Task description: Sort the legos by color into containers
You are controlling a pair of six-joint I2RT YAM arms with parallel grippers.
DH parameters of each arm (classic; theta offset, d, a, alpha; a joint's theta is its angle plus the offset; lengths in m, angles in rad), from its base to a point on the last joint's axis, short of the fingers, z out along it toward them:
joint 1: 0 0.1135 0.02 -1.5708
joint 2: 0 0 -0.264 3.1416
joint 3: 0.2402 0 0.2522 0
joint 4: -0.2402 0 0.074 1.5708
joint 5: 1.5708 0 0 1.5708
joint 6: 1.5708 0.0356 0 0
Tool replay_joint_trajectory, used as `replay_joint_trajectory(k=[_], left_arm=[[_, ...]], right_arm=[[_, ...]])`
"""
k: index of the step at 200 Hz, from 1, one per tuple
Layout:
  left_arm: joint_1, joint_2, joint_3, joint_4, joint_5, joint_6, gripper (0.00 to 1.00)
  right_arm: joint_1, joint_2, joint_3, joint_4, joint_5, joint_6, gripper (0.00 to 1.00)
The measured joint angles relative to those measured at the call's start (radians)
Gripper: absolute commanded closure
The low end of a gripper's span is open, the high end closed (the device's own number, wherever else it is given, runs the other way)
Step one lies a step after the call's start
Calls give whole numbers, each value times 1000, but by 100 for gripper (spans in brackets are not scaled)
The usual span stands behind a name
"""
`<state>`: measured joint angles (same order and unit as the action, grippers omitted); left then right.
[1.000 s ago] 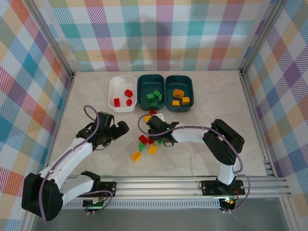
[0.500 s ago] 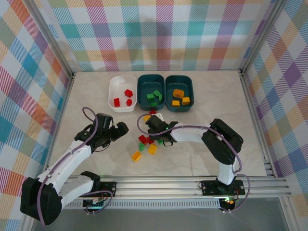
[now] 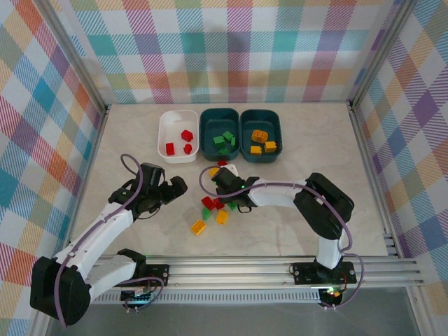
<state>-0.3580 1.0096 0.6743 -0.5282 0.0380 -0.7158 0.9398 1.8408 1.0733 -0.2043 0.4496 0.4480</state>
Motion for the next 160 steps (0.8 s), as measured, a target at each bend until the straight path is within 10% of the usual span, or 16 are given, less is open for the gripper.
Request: replay_joint_trajectory(k=[103, 160], left_arm=[[-5, -22, -82, 9, 74, 2, 2], [-109, 37, -80, 37, 102, 13, 2]], right_arm=[[-282, -68, 209, -27, -21, -57, 41], [-500, 138, 478, -92, -96, -72, 33]])
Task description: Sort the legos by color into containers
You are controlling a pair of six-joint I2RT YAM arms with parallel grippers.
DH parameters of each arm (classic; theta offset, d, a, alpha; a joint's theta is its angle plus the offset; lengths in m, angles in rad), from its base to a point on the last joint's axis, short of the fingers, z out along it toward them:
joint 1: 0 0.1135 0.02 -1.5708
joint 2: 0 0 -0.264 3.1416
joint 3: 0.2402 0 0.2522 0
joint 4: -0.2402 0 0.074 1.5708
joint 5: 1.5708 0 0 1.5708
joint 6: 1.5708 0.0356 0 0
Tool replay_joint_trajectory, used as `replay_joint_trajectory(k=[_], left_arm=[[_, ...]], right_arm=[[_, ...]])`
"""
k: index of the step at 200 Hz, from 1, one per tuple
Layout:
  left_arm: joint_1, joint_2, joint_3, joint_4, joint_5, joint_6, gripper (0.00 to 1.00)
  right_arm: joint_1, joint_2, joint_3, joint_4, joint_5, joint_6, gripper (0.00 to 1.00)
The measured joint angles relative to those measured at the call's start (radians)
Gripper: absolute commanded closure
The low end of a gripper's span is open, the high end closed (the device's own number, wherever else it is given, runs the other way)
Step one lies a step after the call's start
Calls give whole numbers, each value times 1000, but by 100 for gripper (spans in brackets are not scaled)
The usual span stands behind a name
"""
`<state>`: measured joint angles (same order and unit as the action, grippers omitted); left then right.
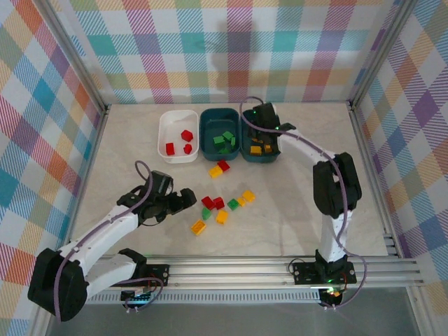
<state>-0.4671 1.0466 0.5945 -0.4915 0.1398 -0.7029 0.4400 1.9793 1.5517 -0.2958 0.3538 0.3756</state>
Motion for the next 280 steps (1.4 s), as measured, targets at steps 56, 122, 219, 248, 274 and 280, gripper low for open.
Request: replay_joint_trajectory(k=[56, 122, 219, 248, 274, 280], left_arm=[[-161, 112, 80, -15, -45, 22, 4], [-267, 300, 149, -10, -116, -163, 26], [-351, 534, 390, -70, -267, -181, 39], [-393, 589, 391, -125, -301, -152, 39], [-420, 607, 401, -138, -323, -132, 45], [-422, 615, 406, -137, -325, -126, 49]], right_arm=[[-33, 67, 69, -85, -37, -26, 19], [58, -378, -326, 20, -61, -4, 21], [85, -687, -799, 100, -98, 62, 23], [85, -692, -812, 148, -103, 77, 23], [85, -692, -826, 169, -112, 89, 23], [85, -692, -828, 172, -113, 90, 23]])
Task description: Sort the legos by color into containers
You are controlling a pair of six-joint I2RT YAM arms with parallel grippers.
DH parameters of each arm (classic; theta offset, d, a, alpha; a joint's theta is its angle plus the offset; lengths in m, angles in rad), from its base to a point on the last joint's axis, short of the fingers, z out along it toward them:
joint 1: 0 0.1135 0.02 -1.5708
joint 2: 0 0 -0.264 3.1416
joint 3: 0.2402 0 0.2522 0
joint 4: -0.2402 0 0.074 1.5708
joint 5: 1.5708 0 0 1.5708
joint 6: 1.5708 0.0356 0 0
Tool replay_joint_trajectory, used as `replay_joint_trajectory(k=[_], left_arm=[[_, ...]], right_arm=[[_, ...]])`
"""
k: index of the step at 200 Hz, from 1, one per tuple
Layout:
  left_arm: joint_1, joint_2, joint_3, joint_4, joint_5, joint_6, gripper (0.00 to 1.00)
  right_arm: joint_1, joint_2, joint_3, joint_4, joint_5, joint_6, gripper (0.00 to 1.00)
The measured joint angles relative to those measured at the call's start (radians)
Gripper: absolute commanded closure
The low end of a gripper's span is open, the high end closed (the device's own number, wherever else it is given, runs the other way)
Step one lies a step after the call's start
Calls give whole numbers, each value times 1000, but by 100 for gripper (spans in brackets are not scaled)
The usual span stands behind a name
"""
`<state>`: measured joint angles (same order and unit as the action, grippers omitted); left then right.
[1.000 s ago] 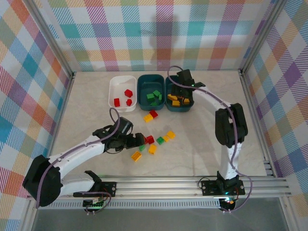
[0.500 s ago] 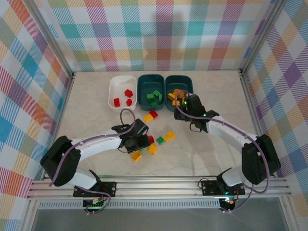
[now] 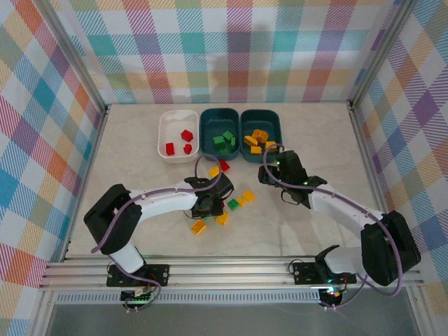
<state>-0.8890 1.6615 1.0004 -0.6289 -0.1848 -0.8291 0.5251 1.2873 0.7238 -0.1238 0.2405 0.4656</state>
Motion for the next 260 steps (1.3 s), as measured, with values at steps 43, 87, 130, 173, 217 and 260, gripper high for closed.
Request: replay_joint_trajectory(k=[43, 87, 130, 173, 217, 260], left_arm=[[-4, 37, 40, 5, -1, 23, 56], [-4, 50, 51, 7, -1, 42, 56], [-14, 64, 41, -2, 0, 62, 44], [-20, 65, 8, 1, 0, 67, 51], [-21, 65, 8, 11, -1, 87, 64], [-23, 44, 33, -22, -1, 102, 69]], right_arm=[[0, 0, -5, 16, -8, 11, 23], [0, 0, -5, 19, -8, 18, 24], [0, 1, -7, 19, -8, 18, 24], [0, 8, -8, 27, -13, 18, 24], [0, 10, -8, 27, -15, 18, 25], [0, 10, -10, 31, -15, 18, 25]])
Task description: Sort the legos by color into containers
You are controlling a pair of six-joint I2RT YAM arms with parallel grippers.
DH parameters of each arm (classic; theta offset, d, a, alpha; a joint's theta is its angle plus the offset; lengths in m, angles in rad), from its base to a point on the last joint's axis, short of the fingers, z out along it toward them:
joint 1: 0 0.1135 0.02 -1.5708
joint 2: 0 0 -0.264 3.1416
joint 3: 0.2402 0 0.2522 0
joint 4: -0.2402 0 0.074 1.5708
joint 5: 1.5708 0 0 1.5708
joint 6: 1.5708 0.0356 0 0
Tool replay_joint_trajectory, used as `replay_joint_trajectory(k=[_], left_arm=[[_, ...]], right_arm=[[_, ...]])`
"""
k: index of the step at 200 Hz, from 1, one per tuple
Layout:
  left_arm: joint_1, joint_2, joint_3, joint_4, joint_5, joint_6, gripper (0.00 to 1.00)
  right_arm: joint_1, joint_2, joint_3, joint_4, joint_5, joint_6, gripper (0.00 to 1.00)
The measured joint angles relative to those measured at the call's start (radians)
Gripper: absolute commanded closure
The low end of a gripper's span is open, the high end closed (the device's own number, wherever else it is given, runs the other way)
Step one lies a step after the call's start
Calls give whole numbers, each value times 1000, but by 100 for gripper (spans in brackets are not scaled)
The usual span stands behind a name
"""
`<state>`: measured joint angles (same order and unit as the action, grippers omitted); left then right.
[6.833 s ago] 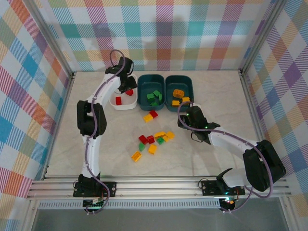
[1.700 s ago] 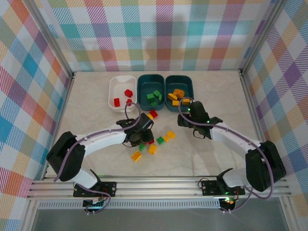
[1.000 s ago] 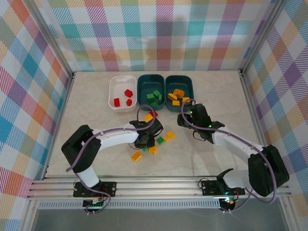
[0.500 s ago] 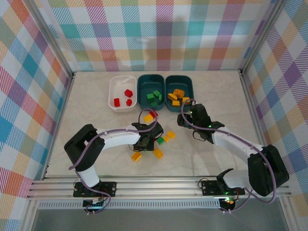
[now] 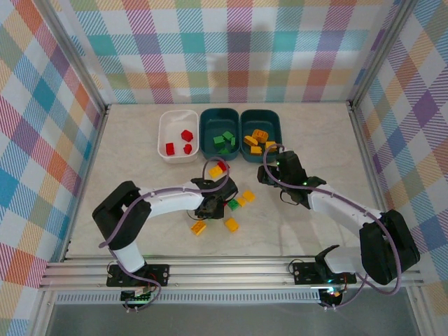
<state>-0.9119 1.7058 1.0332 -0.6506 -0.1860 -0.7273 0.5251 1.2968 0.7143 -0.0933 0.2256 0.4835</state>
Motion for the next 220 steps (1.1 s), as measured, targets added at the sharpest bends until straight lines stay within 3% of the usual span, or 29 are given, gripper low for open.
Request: replay_joint_trajectory(k=[40, 66, 93, 129, 155, 167, 181, 204, 220], left_arm=[[0, -143, 96, -77, -58, 41, 66], [69, -145, 243, -89, -77, 107, 67], [222, 3, 432, -71, -63, 172, 68], [337, 338, 748, -65, -25, 229, 66], [365, 551, 995, -113, 21, 252, 48], [369, 631, 1112, -146, 29, 263, 34], [369, 679, 1199, -169, 41, 276, 28], [365, 664, 1210, -186, 48, 288, 20], [360, 597, 1114, -158, 50, 287, 19]], right_arm=[[0, 0, -12, 18, 0, 10, 25], [0, 8, -21, 31, 0, 15, 25], [0, 22, -29, 49, 6, 26, 26], [0, 33, -32, 53, 21, 27, 26], [0, 32, -35, 56, 27, 27, 25], [0, 32, -35, 56, 27, 26, 25], [0, 32, -36, 56, 27, 26, 25], [0, 32, -36, 56, 27, 27, 25], [0, 32, -36, 57, 26, 27, 25]])
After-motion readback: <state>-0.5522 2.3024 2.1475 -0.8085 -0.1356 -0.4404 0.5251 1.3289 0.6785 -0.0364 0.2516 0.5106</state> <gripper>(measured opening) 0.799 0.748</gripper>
